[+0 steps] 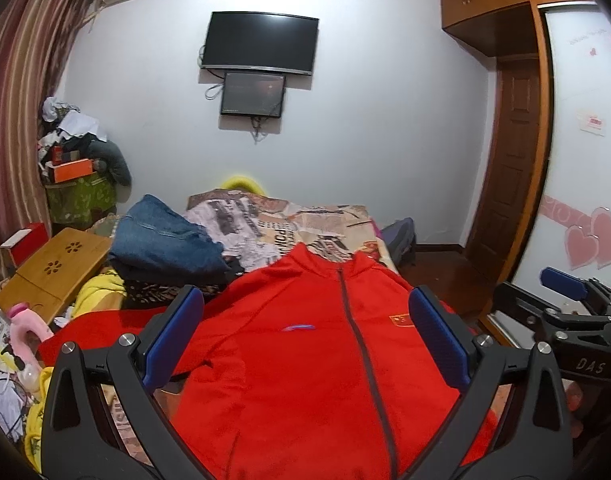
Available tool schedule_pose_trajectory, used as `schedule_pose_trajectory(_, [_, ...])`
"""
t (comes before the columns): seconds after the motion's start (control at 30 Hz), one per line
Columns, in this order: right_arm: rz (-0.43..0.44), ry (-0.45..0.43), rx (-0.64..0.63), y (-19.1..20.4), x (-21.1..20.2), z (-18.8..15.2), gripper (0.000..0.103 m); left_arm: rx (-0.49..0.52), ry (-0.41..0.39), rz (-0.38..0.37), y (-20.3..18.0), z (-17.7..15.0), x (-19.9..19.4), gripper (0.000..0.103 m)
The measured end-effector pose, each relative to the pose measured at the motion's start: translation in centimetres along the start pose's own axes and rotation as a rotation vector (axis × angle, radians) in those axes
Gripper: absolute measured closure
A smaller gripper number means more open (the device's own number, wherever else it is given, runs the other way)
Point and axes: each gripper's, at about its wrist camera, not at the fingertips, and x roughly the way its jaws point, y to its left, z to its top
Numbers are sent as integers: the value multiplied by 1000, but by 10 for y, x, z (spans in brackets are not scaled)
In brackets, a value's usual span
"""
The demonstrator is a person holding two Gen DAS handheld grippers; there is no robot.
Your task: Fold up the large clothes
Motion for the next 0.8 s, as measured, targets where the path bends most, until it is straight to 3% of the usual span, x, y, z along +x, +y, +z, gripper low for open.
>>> schedule_pose_trajectory(0.2, [-32, 25, -5, -4, 19, 2, 0, -63, -5, 116, 44, 6, 19, 0])
schedule_pose_trajectory(0.37, [-50, 58, 4, -10, 38, 3, 0, -125, 5, 338, 107, 2, 38, 0])
schedule_pose_trajectory(0.53, [-66, 97, 3, -14, 61, 3, 0, -211, 92, 485, 179, -20, 59, 0])
schedule_pose_trajectory(0.8, [-76, 155, -8, -15, 97, 3, 0, -403, 233, 617, 292, -66, 79, 0])
